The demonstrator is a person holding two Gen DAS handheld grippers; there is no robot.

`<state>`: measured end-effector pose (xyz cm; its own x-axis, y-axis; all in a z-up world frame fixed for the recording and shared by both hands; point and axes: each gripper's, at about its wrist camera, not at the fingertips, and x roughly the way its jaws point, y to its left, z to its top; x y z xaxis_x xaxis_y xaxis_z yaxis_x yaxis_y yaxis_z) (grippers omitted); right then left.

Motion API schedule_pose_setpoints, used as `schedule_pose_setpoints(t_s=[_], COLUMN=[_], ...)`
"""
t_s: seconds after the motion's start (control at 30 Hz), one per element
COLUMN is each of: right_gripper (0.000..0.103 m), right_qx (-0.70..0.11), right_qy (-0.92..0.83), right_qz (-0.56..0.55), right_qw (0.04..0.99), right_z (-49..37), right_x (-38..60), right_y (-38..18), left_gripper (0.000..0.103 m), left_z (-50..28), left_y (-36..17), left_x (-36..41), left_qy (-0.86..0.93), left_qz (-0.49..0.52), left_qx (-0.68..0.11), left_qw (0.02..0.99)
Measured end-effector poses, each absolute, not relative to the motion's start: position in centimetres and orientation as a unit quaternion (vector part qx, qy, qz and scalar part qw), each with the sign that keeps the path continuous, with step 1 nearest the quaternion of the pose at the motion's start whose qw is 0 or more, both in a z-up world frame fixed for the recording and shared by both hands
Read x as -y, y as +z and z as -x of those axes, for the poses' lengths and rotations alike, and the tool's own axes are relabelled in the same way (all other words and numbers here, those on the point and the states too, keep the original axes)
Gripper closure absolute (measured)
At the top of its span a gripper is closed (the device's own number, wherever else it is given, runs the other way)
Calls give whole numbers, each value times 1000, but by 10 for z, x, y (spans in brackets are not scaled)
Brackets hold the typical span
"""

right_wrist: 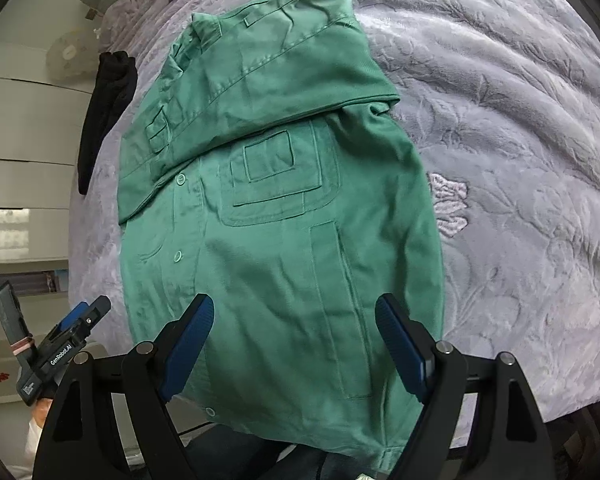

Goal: Fold large clothes
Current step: 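Open both tools and smooth the folded shirt with the right tool, then move both tools to the shirt hem and grasp it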

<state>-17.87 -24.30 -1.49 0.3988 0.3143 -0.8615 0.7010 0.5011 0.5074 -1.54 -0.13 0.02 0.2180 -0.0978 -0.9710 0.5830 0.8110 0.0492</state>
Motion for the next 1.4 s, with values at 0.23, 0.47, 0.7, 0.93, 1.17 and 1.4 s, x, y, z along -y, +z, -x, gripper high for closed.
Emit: schedule_pose_setpoints(t_s=[0.23, 0.47, 0.7, 0.93, 1.17, 1.4], right_gripper=[18, 18, 18, 18, 18, 18], right_qx=[-541, -547, -549, -536, -523, -521], right_qy=[-161, -171, -175, -184, -193, -203], right_qz=[-479, -493, -496, -495, -501, -504], right_qw=[672, 655, 650, 658, 662, 658], right_z=[181, 189, 200, 205, 213, 222], right_x=[213, 169, 124, 107, 99, 102], right_y=[-20, -33, -34, -25, -21, -24], left_gripper=[1, 1, 1, 1, 1, 1], left_z=[22, 28, 34, 37, 38, 38], left_y=[-19, -37, -45, -42, -42, -47], left_x=[-26, -68, -102, -121, -126, -128], left_qy=[-233, -239, -244, -250, -258, -264], left_qz=[-217, -228, -234, -235, -242, -242], left_qx=[-597, -611, -616, -609, -604, -607], left_qw=[736, 720, 712, 715, 714, 710])
